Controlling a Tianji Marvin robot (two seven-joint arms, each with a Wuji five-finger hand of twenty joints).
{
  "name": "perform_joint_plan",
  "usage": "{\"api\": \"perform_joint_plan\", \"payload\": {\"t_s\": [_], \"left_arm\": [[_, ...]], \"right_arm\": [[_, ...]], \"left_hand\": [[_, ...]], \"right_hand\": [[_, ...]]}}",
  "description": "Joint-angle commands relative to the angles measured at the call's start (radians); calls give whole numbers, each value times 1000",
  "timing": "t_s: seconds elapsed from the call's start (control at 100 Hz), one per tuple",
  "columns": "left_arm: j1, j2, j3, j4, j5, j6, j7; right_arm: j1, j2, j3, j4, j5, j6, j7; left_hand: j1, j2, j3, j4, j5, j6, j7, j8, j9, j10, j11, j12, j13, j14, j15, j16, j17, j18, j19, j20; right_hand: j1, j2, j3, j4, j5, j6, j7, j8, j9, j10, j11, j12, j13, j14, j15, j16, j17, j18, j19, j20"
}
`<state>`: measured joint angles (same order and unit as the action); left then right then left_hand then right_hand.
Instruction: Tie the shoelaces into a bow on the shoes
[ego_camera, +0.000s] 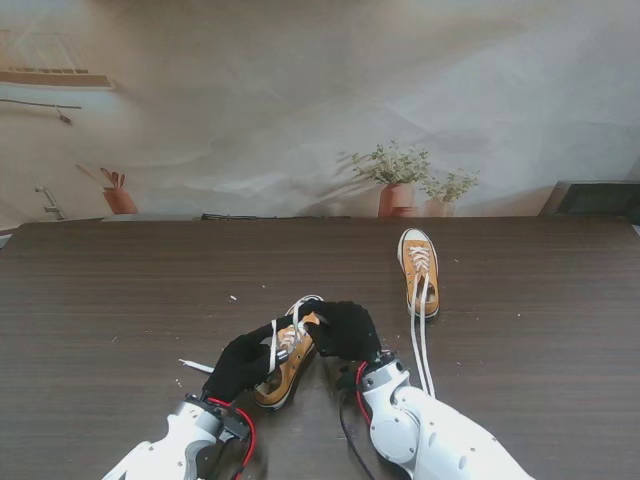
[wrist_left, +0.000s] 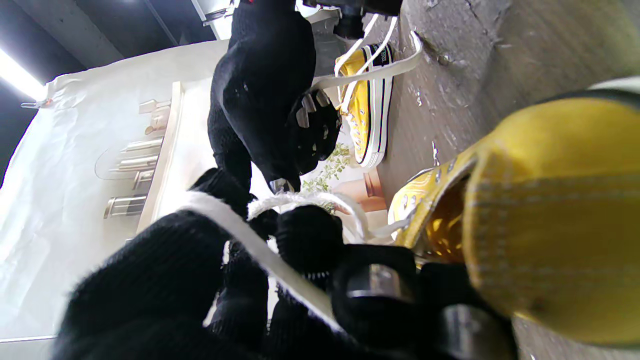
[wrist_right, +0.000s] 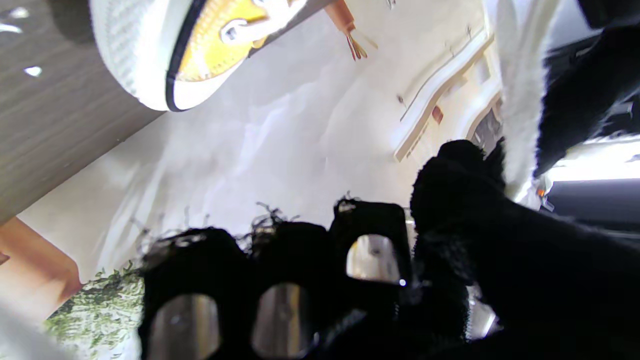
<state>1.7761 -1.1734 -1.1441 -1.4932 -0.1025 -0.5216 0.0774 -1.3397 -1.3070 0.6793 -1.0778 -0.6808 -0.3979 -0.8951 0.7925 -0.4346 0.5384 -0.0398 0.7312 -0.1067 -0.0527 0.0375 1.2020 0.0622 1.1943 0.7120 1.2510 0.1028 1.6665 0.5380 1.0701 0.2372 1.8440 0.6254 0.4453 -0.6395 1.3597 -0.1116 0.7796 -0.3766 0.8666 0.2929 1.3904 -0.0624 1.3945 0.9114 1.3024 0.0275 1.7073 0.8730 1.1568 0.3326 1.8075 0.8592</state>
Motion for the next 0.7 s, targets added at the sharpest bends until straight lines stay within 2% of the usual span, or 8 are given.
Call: {"api": "perform_joint_plan", "payload": {"t_s": [0.0, 0.11, 0.17, 0.2, 0.28, 0.31, 0.51, 0.69], "left_arm": [[12, 1, 10, -3, 6, 2, -29], [16, 2, 10, -6, 3, 1, -32], [18, 3, 10, -8, 4, 3, -35], [19, 4, 10, -9, 7, 3, -38], [20, 5, 10, -10, 9, 2, -40], [21, 5, 10, -11, 7, 1, -40], [23, 4, 9, -14, 13, -2, -31], [31, -5, 7, -10, 19, -9, 5]], "right_arm": [[15, -34, -6, -6, 18, -16, 19], [23, -59, -16, 25, 56, -23, 5], [27, -69, -22, 37, 71, -22, 2], [29, -74, -25, 43, 75, -21, -2], [31, -82, -28, 51, 85, -25, -10], [31, -84, -28, 51, 87, -28, -11], [10, -69, -6, 10, 108, -42, 45], [-33, -58, 43, -43, 221, -70, 169]], "left_hand": [[3, 2, -29, -23, 82, 63, 143, 60, 19, 8, -5, 6, 20, -23, 13, -16, 22, -93, 250, 5], [5, 2, -32, -23, 82, 65, 143, 60, 19, 8, -6, 6, 20, -23, 13, -15, 22, -92, 250, 6], [6, 3, -33, -23, 84, 66, 144, 60, 19, 8, -6, 6, 20, -23, 13, -15, 22, -92, 250, 6], [5, 4, -34, -23, 84, 66, 144, 60, 19, 8, -6, 6, 20, -23, 13, -15, 22, -92, 250, 6], [7, 5, -36, -22, 84, 66, 144, 60, 19, 8, -6, 6, 20, -23, 14, -15, 22, -93, 250, 6], [8, 5, -36, -22, 84, 67, 144, 60, 19, 8, -6, 6, 20, -22, 14, -15, 22, -93, 250, 6], [8, 7, -39, -22, 81, 66, 142, 60, 19, 8, -6, 6, 20, -24, 14, -15, 22, -92, 250, 7], [12, 6, -37, -21, 81, 67, 142, 60, 19, 9, -6, 6, 20, -22, 14, -15, 22, -90, 250, 6]], "right_hand": [[15, 14, -37, -40, -104, -60, -118, 0, 59, 32, 41, 13, 9, -14, 80, 3, 30, -10, 285, -13], [-2, 5, -50, -54, -116, -61, -114, -6, 59, 32, 41, 12, 9, -12, 79, 2, 29, -6, 283, -18], [-16, -10, -50, -82, -118, -59, -98, -35, 59, 31, 41, 10, 9, -13, 80, 1, 28, -2, 282, -22], [-25, -11, -58, -106, -123, -61, -73, -83, 59, 31, 44, 6, 9, -12, 81, 2, 28, -3, 283, -24], [-53, -19, -81, -130, -116, -59, -63, -96, 60, 30, 46, 6, 9, -13, 81, 3, 28, -3, 283, -24], [-67, -18, -83, -156, -114, -58, -52, -121, 60, 30, 49, 6, 9, -13, 82, 4, 28, -3, 283, -24], [-122, 44, -183, -200, -92, -52, 5, -200, 59, 24, 57, 6, 9, -21, 83, 11, 28, -5, 284, -24], [-185, 64, -229, -211, -59, -40, 2, -224, 59, 29, 58, 6, 9, -13, 83, 12, 28, 0, 286, -23]]}}
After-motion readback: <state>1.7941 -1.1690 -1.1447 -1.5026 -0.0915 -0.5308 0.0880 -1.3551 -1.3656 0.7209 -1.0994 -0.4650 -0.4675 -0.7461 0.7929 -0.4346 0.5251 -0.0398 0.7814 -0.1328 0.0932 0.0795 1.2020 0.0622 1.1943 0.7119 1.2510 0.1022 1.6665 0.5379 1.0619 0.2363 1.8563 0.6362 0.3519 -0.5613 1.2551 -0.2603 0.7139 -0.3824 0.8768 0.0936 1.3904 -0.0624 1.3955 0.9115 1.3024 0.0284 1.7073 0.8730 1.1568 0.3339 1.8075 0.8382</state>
